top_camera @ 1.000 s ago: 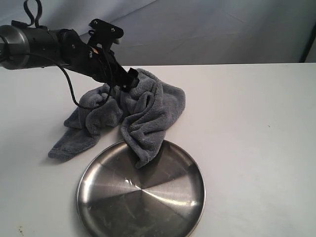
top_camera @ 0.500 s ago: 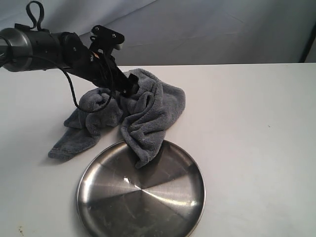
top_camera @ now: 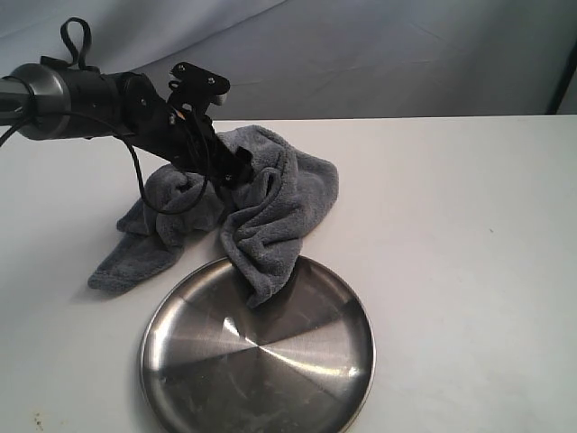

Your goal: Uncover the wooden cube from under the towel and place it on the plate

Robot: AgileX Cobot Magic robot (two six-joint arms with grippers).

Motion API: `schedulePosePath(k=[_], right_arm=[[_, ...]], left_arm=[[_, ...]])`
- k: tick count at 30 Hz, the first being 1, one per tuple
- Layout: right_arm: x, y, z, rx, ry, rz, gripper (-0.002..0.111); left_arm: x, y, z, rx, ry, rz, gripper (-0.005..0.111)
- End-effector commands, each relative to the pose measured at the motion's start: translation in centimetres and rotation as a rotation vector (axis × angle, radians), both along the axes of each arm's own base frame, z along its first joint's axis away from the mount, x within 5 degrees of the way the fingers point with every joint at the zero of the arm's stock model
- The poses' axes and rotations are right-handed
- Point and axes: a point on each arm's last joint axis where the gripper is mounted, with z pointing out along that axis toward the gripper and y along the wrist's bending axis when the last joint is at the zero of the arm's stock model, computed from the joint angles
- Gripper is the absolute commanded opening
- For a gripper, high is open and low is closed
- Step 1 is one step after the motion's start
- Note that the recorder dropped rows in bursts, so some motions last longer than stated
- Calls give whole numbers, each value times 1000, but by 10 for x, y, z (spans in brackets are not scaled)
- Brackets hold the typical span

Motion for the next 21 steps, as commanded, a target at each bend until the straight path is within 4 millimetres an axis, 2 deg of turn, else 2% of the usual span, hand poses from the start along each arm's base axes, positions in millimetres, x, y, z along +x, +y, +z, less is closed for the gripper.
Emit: schedulePosePath(k=[1,19,21], right_arm=[[0,0,0,3,-11,0,0],[0,0,0,3,-11,0,0],[0,0,0,3,-11,0,0]], left_arm=[[0,-1,1,-22,10,23,88],[-4,0,-2,-16,67,20,1],[-5,0,-2,-13,82,16,0]])
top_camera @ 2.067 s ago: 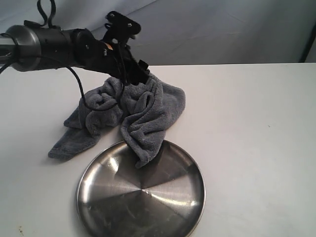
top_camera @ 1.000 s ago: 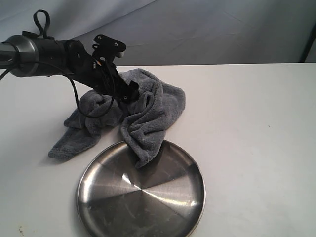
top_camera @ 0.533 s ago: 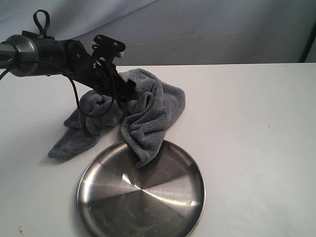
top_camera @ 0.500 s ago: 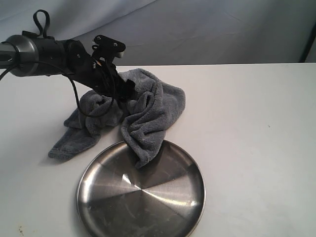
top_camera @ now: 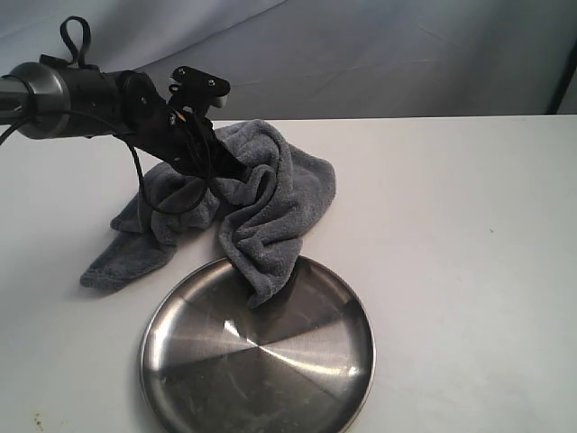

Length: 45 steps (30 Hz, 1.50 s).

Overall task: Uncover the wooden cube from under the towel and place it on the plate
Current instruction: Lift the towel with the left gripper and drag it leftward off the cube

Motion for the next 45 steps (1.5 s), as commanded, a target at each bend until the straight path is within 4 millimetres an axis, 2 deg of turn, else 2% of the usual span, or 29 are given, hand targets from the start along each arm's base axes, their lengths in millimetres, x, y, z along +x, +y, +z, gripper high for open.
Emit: schedulePosePath(k=[1,6,13,22,37,45], right_arm=[[0,0,0,3,-11,0,0],[0,0,0,3,-11,0,0],[0,0,0,3,-11,0,0],[0,0,0,3,-11,0,0],[0,0,0,3,-11,0,0],[0,0,0,3,-11,0,0]], left_arm=[[-3,0,-1,-3,40,3,0],[-5,0,4,-1,55,-4,0],[-13,2,45,-27,1,-14,0],[-28,6,87,-44,-16,-36,0],[-46,12,139,-80,-110,-46,0],[-66,20,190,-128,-252,-40,0]])
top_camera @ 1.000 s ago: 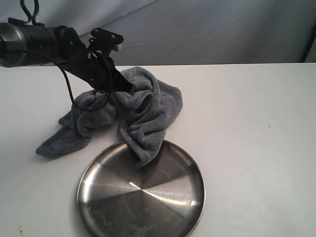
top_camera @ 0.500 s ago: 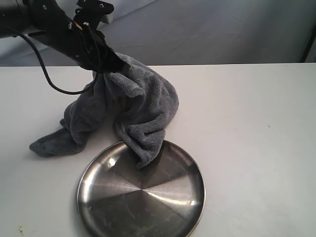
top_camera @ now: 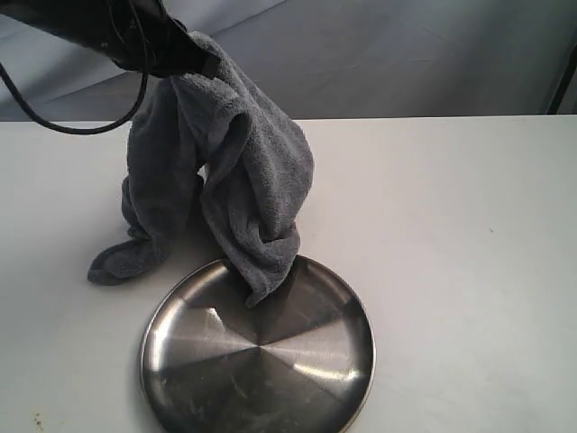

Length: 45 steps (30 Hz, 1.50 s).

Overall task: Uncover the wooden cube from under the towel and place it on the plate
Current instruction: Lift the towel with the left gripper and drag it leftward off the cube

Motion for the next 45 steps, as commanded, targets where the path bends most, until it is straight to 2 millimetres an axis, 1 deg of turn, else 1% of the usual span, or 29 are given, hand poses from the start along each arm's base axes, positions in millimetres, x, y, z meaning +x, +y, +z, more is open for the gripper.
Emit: schedulePosePath(k=[1,4,8,13,17,18,23,26,28,29,31,33,34,35,37,38,41,43,45], right_arm=[[0,0,0,3,-11,0,0],[0,0,0,3,-11,0,0],[0,0,0,3,-11,0,0],[0,0,0,3,-11,0,0],[0,0,0,3,-11,0,0],[0,0,0,3,-11,0,0],[0,0,0,3,-11,0,0],[0,0,0,3,-11,0,0],[0,0,0,3,-11,0,0],[0,0,0,3,-11,0,0],[0,0,0,3,-11,0,0],[0,0,0,3,-11,0,0],[0,0,0,3,-11,0,0],[0,0,0,3,-11,0,0],[0,0,0,3,-11,0,0],[0,0,0,3,-11,0,0],[0,0,0,3,-11,0,0],[0,0,0,3,-11,0,0],[0,0,0,3,-11,0,0]], left_arm=[[-13,5,31,-45,-91,14,0],[-28,13,58,-56,-162,13,0],[-52,23,88,-35,-231,2,0],[-72,35,107,12,-263,17,0],[-87,51,122,52,-299,108,0],[-95,60,129,92,-317,161,0],[-111,74,137,151,-303,224,0],[-111,78,138,150,-301,271,0],[-107,83,140,149,-340,357,0],[-106,83,141,147,-350,353,0],[-99,78,130,140,-341,335,0],[-87,71,107,139,-319,304,0],[-77,66,86,151,-303,279,0],[-72,63,75,154,-296,265,0],[-52,53,42,113,-282,271,0],[-47,51,36,108,-279,277,0],[-33,52,19,171,-268,299,0],[-25,60,9,196,-245,362,0],[-19,74,4,218,-225,433,0]])
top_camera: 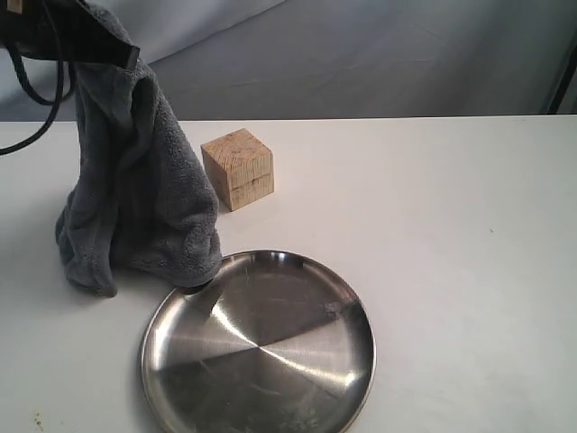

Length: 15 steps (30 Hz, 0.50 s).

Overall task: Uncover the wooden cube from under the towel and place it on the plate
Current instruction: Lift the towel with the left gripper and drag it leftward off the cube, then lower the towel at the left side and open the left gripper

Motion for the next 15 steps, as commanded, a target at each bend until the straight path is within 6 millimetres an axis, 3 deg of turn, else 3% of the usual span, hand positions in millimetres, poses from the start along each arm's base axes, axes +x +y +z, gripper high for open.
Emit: schedulePosePath(k=[1,9,15], right_arm=[[0,0,0,3,-11,0,0],[0,0,0,3,-11,0,0],[0,0,0,3,-11,0,0]], left_arm=[[14,28,-13,19,16,147,0],[18,91,-13,21,41,351,0],[18,94,-18,-2,29,333,0]])
